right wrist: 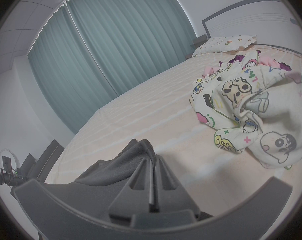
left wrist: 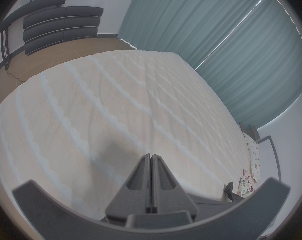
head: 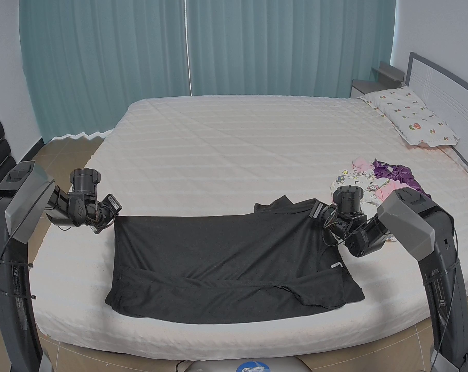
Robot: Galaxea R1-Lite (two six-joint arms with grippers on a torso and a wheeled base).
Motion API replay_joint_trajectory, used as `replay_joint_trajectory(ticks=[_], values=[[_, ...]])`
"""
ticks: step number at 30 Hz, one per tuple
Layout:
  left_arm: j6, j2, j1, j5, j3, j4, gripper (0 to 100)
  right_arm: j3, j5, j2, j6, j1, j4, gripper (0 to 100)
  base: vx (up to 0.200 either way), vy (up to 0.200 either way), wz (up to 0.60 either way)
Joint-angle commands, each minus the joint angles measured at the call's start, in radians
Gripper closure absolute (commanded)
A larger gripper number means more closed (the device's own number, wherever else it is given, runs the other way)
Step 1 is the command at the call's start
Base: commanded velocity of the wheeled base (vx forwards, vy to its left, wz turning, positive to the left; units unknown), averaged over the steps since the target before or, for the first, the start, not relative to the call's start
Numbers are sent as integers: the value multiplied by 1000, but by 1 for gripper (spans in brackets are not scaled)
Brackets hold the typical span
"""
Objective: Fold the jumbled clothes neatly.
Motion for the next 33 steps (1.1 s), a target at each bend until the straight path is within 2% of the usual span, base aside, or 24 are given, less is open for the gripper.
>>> replay_joint_trajectory(ticks=[1, 9, 17, 20, 33], values=[[3, -25, 12, -7, 30, -1, 100, 17, 1, -2, 0, 0, 1, 100, 0, 0, 0], [10, -25, 12, -7, 30, -3, 100, 20, 2, -4, 0, 8, -15, 100, 0, 0, 0], [3, -66, 26, -15, 30, 1, 100, 128, 18, -53, -11, 3, -100, 100, 0, 0, 0], [5, -82, 43, -43, 42, 1, 100, 134, 18, -56, 0, -1, -156, 100, 0, 0, 0], [10, -45, 52, -47, 37, -1, 100, 141, 15, -31, -1, -1, -169, 100, 0, 0, 0]])
